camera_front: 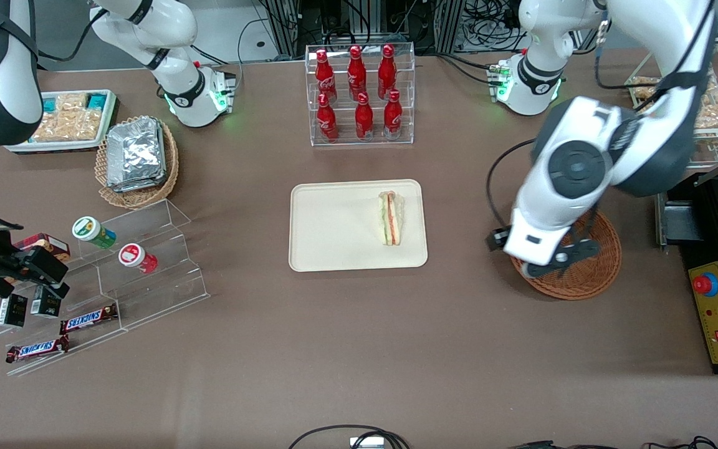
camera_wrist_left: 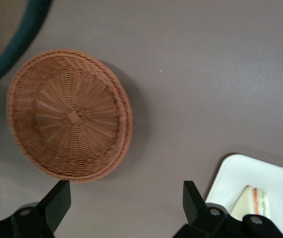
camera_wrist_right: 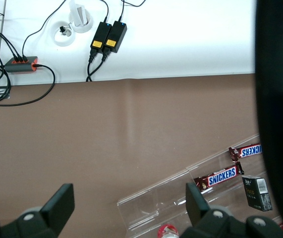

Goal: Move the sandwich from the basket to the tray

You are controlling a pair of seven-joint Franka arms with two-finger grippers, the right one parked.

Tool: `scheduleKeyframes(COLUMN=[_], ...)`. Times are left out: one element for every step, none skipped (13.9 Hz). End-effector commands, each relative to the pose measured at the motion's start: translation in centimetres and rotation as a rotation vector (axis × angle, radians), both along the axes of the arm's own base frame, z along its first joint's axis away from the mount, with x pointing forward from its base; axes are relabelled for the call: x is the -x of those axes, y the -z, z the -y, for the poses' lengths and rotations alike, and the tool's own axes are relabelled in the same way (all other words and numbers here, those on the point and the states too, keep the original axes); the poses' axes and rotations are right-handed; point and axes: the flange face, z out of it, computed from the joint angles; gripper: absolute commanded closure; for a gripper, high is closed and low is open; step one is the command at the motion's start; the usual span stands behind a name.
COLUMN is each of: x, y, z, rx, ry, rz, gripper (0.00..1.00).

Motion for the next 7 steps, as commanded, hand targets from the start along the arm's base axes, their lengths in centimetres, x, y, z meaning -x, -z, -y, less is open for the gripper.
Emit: scheduleKeyframes(x=[1.0, 1.1, 1.5, 1.8, 2.3, 2.8, 3.3], y=[-3.8, -5.1, -6.1, -7.0, -8.1, -9.0, -10.0], z=[-3.8, -6.0, -7.5, -9.1, -10.2, -11.3, -12.3], rx=[0.032, 0.047, 0.073, 0.085, 0.095, 0.102, 0.115], ry=[0.064, 0.067, 0.090, 0.112, 0.143, 0.161, 0.180], rz=[-0.028, -0.032, -0.046, -0.053, -0.059, -0.064, -0.066], gripper=[0.00, 0.00, 0.00, 0.00, 0.00, 0.00, 0.00])
